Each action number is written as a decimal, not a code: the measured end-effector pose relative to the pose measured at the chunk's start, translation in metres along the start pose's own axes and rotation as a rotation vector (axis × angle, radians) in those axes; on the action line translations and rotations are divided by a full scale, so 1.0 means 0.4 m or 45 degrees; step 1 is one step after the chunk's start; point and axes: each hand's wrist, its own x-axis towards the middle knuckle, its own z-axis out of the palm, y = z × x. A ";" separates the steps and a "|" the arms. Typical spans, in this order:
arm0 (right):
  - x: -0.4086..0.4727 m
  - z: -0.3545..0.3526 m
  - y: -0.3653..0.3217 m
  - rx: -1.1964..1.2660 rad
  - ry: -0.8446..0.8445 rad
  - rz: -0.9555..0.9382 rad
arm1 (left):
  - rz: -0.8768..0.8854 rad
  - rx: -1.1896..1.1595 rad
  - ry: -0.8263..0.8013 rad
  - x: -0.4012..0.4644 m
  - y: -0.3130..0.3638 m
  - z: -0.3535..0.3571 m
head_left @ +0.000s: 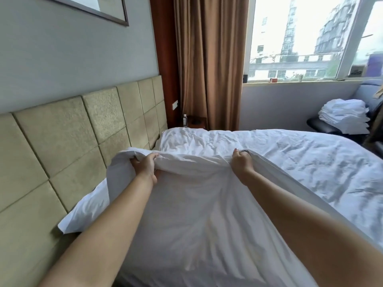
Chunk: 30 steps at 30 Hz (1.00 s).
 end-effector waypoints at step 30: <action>0.900 0.388 -0.061 -0.323 -0.230 0.032 | 0.328 0.326 0.378 0.734 -0.062 0.508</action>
